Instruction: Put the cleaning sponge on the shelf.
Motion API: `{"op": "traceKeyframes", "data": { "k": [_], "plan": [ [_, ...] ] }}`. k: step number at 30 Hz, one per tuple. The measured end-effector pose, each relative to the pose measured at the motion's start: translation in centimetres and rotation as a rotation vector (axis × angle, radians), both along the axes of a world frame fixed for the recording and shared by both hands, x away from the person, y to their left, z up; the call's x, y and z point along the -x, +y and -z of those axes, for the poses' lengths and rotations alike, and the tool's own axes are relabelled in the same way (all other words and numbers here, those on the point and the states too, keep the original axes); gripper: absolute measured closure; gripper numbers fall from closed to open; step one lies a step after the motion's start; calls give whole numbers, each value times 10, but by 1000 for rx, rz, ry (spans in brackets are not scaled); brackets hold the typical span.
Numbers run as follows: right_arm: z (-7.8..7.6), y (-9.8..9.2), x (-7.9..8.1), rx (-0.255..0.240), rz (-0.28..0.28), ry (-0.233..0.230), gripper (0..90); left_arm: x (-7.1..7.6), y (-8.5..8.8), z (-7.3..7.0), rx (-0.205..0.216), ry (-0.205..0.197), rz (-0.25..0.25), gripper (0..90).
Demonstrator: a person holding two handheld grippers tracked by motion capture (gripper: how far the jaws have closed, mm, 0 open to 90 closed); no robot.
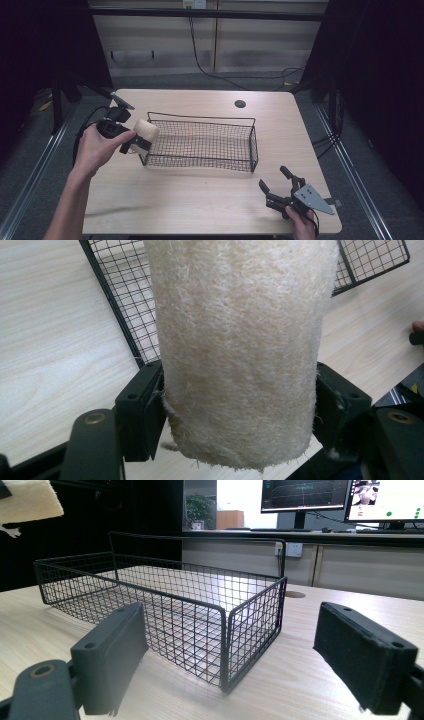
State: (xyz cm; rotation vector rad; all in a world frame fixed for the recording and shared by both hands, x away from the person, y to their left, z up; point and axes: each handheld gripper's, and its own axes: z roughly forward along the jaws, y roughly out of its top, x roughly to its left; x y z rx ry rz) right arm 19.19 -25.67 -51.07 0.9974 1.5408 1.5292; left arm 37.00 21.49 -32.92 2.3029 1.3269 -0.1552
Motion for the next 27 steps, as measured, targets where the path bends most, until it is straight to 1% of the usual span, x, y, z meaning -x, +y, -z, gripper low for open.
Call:
{"op": "traceKeyframes", "data": {
  "k": [1, 6, 11, 13, 15, 17, 20, 23, 24, 25, 26, 27],
  "plan": [
    [0, 0, 0, 1, -1, -1, 130, -1, -2, 1, 5, 3, -24, 320],
    [0, 0, 0, 0, 0, 0, 129, -9, -7, 6, -9, 15, -69, 320],
    [0, 0, 0, 1, -2, 0, 130, -14, -12, 8, -13, 35, -89, 320],
    [0, 0, 0, 0, 0, 0, 130, -17, -15, 8, -25, 39, -95, 320],
    [0, 0, 0, 1, -1, 0, 130, -19, -19, 9, -45, 39, -99, 320],
    [0, 0, 0, 0, -2, 2, 130, -21, -23, 10, -50, 44, -109, 320],
    [0, 0, 0, 1, -1, -1, 130, -25, -28, 14, -50, 67, -108, 320],
    [0, 0, 0, 1, -2, -1, 130, -29, -33, 19, -52, 80, -128, 320],
    [0, 0, 0, 0, -1, 0, 130, -30, -34, 20, -48, 91, -132, 320],
    [0, 0, 0, 0, -2, 0, 130, -32, -34, 21, -50, 90, -136, 320],
    [0, 0, 0, 2, -3, -1, 130, -33, -35, 22, -51, 101, -137, 320],
    [0, 0, 0, 1, -1, -1, 130, -34, -37, 23, -56, 97, -140, 320]
  ]
}}
